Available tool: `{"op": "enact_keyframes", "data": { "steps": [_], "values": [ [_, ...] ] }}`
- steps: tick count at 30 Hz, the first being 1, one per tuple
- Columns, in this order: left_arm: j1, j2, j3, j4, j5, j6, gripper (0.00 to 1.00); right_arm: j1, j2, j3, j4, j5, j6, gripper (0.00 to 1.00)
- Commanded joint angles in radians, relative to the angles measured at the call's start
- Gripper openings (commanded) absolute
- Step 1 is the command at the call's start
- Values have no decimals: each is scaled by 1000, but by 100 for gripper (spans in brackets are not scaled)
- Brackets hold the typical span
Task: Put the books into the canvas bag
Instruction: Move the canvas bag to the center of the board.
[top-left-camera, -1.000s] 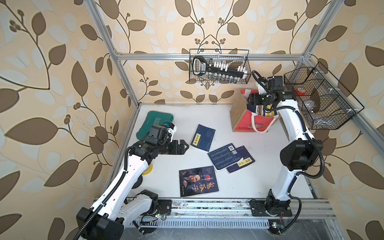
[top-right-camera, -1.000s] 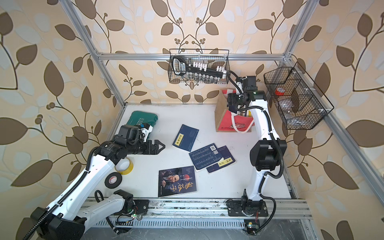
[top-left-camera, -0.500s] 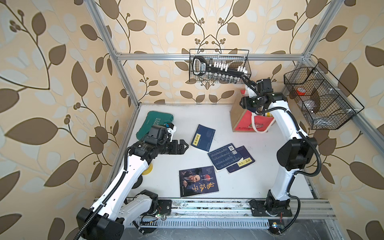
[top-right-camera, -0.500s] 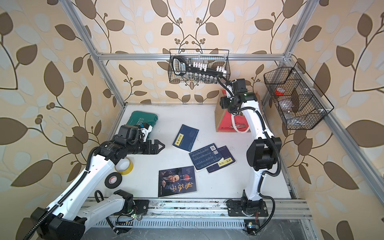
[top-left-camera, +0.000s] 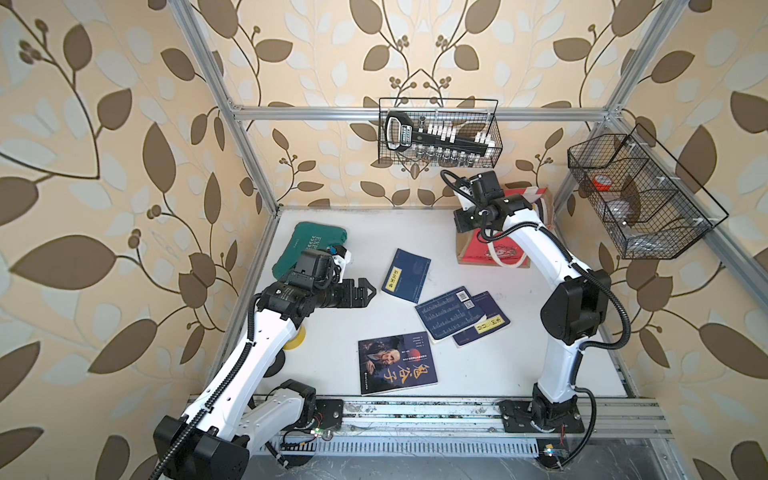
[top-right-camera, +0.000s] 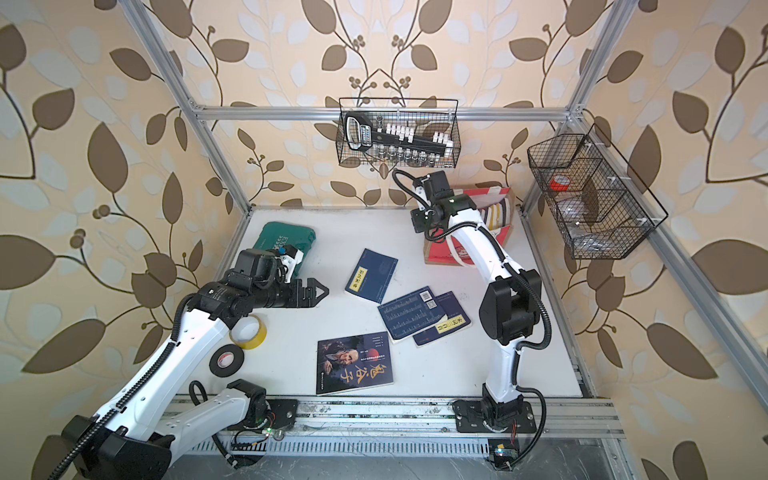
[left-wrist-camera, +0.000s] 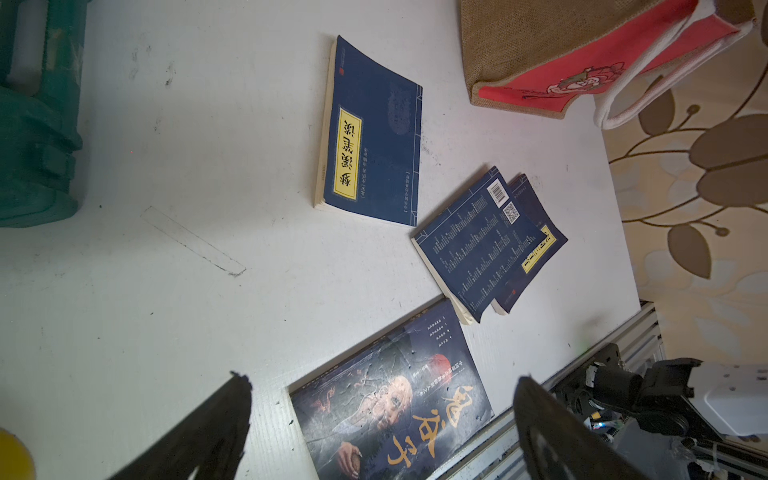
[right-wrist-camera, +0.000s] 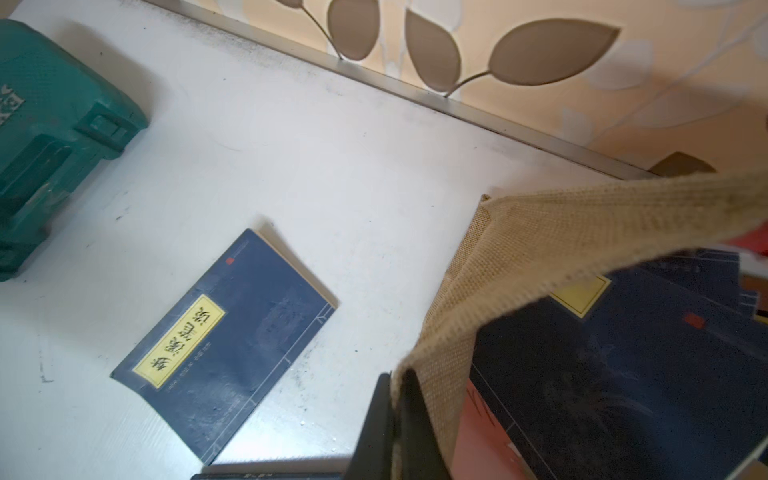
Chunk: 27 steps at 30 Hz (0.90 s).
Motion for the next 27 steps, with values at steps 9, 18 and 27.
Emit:
{"op": "enact_keyframes", "data": {
  "steps": [9,18,27],
  "values": [
    [18,-10,2,22,24,5,98,191,8,64,67,-107,64,17],
    [27,12,-1,27,10,-32,99,212,-167,-122,131,-51,40,74],
    [30,126,-68,95,-70,-243,99,415,-414,-454,254,3,63,97]
  ]
}}
